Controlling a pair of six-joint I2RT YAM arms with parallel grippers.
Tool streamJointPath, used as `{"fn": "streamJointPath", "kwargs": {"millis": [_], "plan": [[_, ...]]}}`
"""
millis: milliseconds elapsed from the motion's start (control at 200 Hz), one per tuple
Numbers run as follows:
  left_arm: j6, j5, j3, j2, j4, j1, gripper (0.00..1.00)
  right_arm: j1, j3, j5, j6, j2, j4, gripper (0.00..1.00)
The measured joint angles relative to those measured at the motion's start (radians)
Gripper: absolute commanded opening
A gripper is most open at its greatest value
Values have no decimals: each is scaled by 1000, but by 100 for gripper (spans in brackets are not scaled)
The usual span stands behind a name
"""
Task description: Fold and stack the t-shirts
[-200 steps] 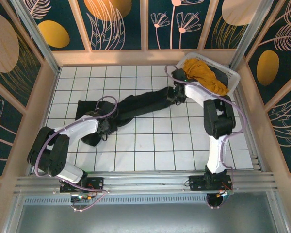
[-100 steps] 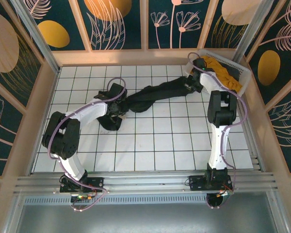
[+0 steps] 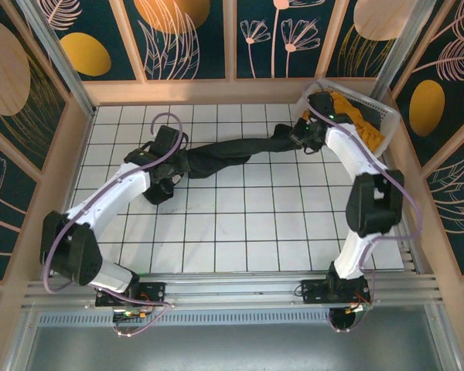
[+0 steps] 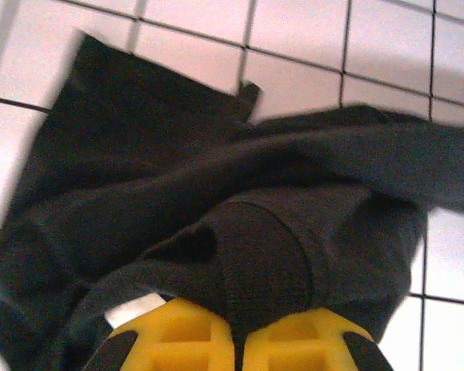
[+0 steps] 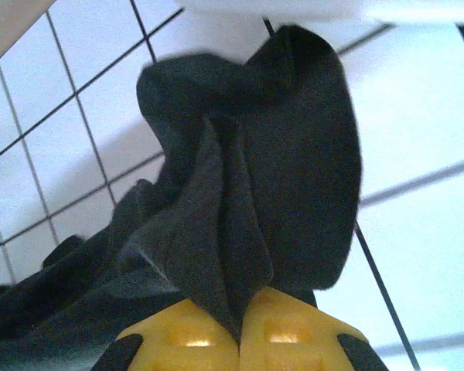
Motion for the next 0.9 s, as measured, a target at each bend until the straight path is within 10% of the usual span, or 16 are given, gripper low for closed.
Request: {"fn": "streamJointPath", "kwargs": {"millis": [465, 706, 901], "plan": [[-1, -166, -321, -156, -74, 33, 0, -38, -424, -86, 121, -323, -44, 0], [0, -182, -366, -156, -39, 34, 0, -135, -225, -66, 94, -53, 11, 39], [-1, -175, -371, -158, -11, 34, 0, -124, -257, 17, 74, -156, 57, 41]]}}
